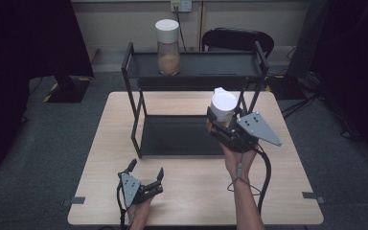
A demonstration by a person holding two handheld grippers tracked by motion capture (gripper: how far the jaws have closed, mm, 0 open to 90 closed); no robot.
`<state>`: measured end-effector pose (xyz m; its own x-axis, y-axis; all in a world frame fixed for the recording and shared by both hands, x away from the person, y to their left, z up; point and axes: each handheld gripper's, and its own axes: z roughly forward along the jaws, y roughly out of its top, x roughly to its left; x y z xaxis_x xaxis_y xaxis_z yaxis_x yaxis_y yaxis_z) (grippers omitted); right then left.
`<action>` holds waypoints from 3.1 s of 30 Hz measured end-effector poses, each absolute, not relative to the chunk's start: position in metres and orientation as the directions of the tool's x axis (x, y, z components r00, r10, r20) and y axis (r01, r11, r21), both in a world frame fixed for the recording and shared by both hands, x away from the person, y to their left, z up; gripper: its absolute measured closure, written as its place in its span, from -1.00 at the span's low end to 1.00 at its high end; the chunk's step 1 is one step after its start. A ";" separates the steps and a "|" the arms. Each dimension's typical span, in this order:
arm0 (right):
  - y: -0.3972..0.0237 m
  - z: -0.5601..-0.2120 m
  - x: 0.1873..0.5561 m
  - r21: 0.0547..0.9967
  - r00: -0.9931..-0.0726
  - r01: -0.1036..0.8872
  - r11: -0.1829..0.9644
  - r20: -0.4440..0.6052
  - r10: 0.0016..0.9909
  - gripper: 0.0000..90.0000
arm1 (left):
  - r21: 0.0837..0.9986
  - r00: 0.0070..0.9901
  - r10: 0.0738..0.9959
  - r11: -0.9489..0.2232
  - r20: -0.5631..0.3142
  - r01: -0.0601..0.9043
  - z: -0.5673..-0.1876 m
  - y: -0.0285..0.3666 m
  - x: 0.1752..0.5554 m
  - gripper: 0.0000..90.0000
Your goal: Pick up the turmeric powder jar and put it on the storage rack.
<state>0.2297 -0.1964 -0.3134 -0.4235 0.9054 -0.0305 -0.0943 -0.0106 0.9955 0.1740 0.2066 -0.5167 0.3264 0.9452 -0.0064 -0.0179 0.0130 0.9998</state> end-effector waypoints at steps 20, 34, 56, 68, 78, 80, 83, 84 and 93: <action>-0.183 -0.273 0.257 0.993 -0.429 -0.118 0.002 -0.052 0.902 -0.34 | 1.000 0.326 0.945 0.013 -0.006 -0.018 -0.517 0.207 0.174 -0.96; -0.172 -0.244 0.277 0.992 -0.424 -0.127 0.003 -0.057 0.904 -0.34 | 1.000 0.326 0.945 0.013 -0.006 -0.018 -0.517 0.207 0.174 -0.95; -0.148 -0.205 0.326 0.996 -0.389 -0.089 0.026 -0.059 0.919 -0.34 | 1.000 0.327 0.945 0.012 -0.006 -0.017 -0.516 0.207 0.174 -0.95; -0.141 -0.194 0.353 0.999 -0.368 -0.040 0.027 -0.040 0.929 -0.34 | 1.000 0.327 0.945 0.013 -0.006 -0.018 -0.517 0.207 0.174 -0.96; -0.139 -0.194 0.362 0.999 -0.358 -0.021 0.039 -0.044 0.933 -0.34 | 1.000 0.327 0.945 0.013 -0.006 -0.018 -0.517 0.207 0.174 -0.96; -0.139 -0.195 0.363 0.999 -0.356 -0.021 0.036 -0.041 0.934 -0.34 | 1.000 0.327 0.945 0.012 -0.006 -0.018 -0.517 0.207 0.174 -0.96; -0.140 -0.195 0.365 0.999 -0.361 -0.013 0.029 -0.032 0.932 -0.34 | 1.000 0.327 0.945 0.012 -0.006 -0.018 -0.517 0.207 0.174 -0.96; -0.142 -0.194 0.365 1.000 -0.369 -0.008 0.024 -0.025 0.929 -0.34 | 1.000 0.327 0.945 0.013 -0.006 -0.018 -0.517 0.207 0.174 -0.96; -0.143 -0.197 0.366 1.000 -0.368 -0.009 0.005 -0.008 0.930 -0.34 | 1.000 0.327 0.945 0.012 -0.006 -0.018 -0.517 0.207 0.174 -0.96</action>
